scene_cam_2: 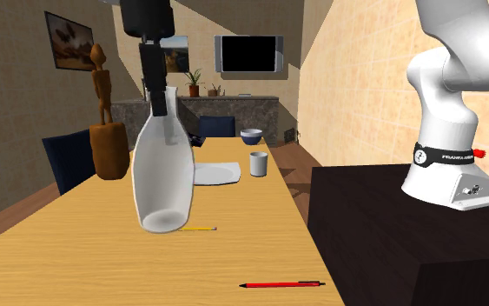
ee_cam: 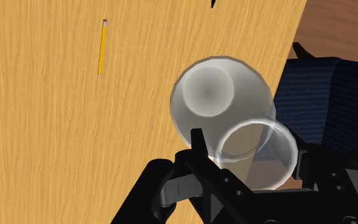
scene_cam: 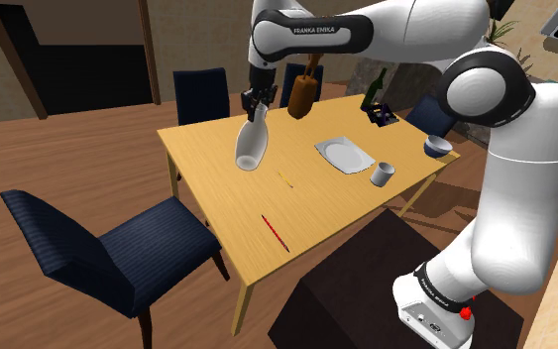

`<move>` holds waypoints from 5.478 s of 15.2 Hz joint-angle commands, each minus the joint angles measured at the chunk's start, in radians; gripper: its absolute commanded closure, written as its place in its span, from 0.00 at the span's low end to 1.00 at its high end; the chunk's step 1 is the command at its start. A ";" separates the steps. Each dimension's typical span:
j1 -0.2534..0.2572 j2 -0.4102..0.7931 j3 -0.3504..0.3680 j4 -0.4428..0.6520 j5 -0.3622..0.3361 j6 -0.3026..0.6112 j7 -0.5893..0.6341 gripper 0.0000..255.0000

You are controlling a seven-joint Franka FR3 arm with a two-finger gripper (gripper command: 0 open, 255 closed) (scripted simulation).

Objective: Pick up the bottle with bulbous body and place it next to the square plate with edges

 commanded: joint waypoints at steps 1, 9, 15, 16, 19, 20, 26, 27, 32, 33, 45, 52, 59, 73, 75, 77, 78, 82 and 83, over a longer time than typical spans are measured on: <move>0.000 -0.004 0.000 0.023 0.001 -0.027 -0.002 1.00; 0.002 -0.008 0.001 0.124 0.002 -0.132 -0.004 1.00; 0.005 0.002 0.001 0.222 0.001 -0.219 -0.005 1.00; 0.006 0.006 0.001 0.241 0.001 -0.235 -0.005 1.00; 0.008 0.018 0.001 0.302 0.000 -0.283 -0.006 1.00; 0.009 0.024 0.001 0.324 0.000 -0.300 -0.006 1.00; 0.016 0.076 0.000 0.493 -0.003 -0.417 -0.008 1.00; 0.018 0.089 0.000 0.530 -0.004 -0.440 -0.008 1.00; -0.035 0.017 -0.010 0.431 0.004 -0.413 -0.064 1.00; -0.053 -0.006 -0.013 0.394 0.007 -0.399 -0.083 1.00; -0.244 -0.141 -0.079 0.187 0.032 -0.323 -0.328 1.00; -0.351 -0.131 -0.123 0.201 0.045 -0.325 -0.475 1.00; -0.462 -0.058 -0.163 0.314 0.061 -0.362 -0.621 1.00; -0.521 -0.044 -0.181 0.198 0.069 -0.231 -0.697 1.00; -0.520 -0.050 -0.181 0.161 0.068 -0.201 -0.696 1.00; -0.519 -0.054 -0.181 0.127 0.068 -0.171 -0.696 1.00; -0.518 -0.056 -0.181 0.111 0.068 -0.157 -0.696 1.00; -0.517 -0.059 -0.180 0.052 0.068 -0.101 -0.695 1.00; -0.517 -0.059 -0.180 0.039 0.068 -0.088 -0.695 1.00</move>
